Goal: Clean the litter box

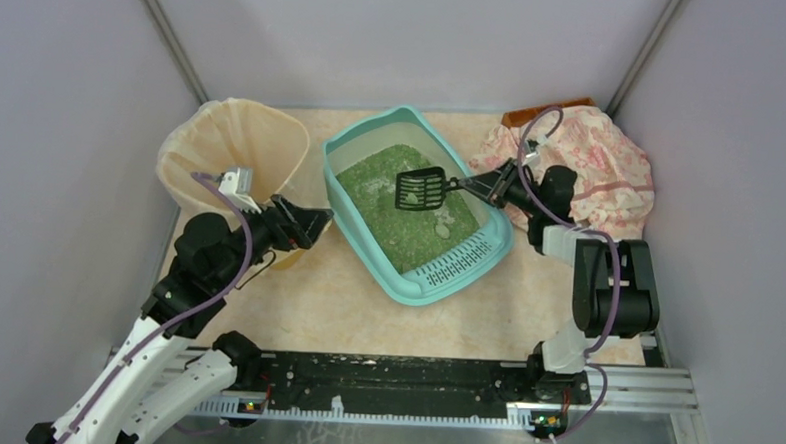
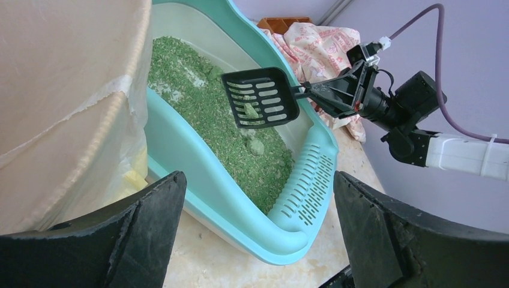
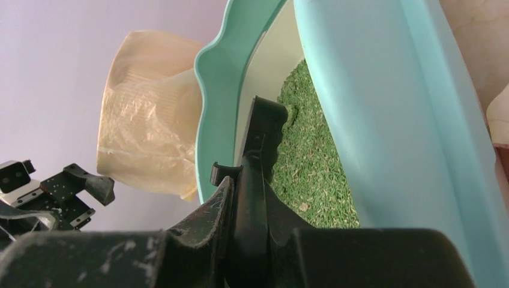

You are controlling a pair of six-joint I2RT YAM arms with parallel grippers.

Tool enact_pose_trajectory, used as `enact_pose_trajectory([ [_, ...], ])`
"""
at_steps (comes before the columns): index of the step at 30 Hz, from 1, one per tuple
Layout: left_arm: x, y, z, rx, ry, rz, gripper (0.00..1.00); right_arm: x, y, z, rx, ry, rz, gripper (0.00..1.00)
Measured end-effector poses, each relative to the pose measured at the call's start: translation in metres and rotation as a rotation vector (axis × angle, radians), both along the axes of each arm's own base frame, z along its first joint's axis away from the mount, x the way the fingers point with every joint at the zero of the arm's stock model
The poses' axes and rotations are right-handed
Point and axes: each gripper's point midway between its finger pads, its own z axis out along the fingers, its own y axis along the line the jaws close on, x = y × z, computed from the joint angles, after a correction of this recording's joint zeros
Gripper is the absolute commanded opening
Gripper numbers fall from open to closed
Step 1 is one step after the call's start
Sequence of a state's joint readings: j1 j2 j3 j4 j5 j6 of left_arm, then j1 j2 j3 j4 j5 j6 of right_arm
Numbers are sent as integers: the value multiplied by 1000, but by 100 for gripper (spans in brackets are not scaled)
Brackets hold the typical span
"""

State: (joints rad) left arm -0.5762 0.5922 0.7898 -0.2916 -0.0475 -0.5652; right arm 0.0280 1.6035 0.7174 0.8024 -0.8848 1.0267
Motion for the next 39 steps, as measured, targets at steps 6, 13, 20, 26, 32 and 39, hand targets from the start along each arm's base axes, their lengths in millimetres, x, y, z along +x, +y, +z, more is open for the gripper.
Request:
enact_pose_trajectory([
  [6,0,0,0,2,0,0,97,-2,2,-3,-2,17,10,0],
  [13,-2,5,5,-1,-21,16,97,-2,-3,5,-9,16,-6,0],
  [20,-6,10,9,-7,-37,25,98,-5,5,23,-15,-31,13,0],
  [26,-8,12,6,4,-31,29,98,-7,30,38,-41,-64,72,0],
  [32,-12,20,6,12,-40,51,98,5,28,59,-21,-57,46,0],
  [39,-15,25,6,20,-44,60,98,22,50,122,52,-97,70,0],
])
